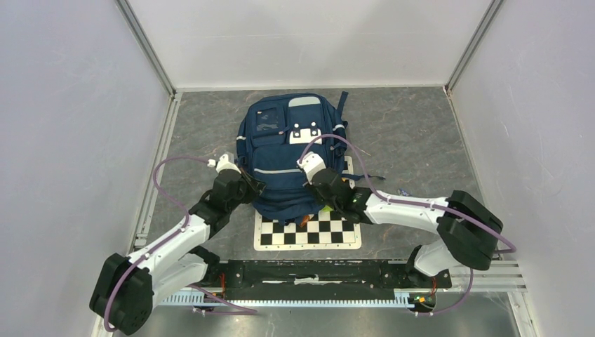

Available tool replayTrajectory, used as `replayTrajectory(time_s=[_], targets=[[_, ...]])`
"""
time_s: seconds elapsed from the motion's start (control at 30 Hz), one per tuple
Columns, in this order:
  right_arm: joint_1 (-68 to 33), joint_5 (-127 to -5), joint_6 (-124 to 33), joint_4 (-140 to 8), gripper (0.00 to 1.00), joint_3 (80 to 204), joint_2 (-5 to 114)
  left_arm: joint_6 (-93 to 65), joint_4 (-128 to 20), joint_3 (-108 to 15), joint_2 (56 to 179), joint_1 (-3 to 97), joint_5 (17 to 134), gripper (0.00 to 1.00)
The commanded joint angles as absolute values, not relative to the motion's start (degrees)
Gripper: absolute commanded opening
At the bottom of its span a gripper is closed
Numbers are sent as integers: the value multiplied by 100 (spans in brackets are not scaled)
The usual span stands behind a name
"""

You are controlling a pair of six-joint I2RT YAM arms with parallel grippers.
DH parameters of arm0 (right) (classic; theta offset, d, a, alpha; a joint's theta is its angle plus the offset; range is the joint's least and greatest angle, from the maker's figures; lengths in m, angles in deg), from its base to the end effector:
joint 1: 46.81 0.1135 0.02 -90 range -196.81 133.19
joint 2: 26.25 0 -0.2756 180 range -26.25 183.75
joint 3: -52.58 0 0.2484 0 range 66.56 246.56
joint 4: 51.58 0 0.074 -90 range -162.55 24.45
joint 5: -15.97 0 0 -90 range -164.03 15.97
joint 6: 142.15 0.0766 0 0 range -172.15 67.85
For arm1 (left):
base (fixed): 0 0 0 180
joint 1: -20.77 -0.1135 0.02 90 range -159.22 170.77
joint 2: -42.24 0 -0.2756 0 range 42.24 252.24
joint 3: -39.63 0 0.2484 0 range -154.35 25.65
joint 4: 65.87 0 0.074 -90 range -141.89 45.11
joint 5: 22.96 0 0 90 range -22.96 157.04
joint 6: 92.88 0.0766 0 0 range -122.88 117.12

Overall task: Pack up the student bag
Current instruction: Zip the student bag at the center of the board.

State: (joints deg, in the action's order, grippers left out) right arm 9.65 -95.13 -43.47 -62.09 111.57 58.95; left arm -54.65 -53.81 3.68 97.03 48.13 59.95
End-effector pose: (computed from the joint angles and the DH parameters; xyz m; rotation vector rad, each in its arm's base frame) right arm 0.2089 0.2652 0.1915 -0.6913 2.0599 0.2447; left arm 0.2041 -0.0950 0.1814 -0.5363 2.1170 -0.6839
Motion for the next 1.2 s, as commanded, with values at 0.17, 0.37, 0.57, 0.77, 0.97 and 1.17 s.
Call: replayTrajectory(time_s=[0.17, 0.37, 0.57, 0.77, 0.97, 1.17], targets=[[846, -11012, -4882, -6481, 0, 10839, 5132, -4772, -5219, 140, 9410, 4574, 5846, 2], [584, -11194, -5020, -6536, 0, 10782, 5042, -4605, -4933, 97, 9384, 4445, 5933, 2], [167, -10745, -5163, -6142, 0, 10683, 4873, -4203, -4933, 66, 9408, 4359, 6263, 2], [-171, -10029, -5373, -5876, 0, 10993, 5079, -3745, -4843, -1, 9452, 4345, 6596, 2], [-215, -9647, -5328, -5908, 11, 10965, 4883, -3399, -4534, -241, 9393, 4345, 6642, 20], [-249, -9655, -4932, -6209, 57, 10778, 4366, -2656, -3874, -1057, 9216, 4358, 6673, 67]])
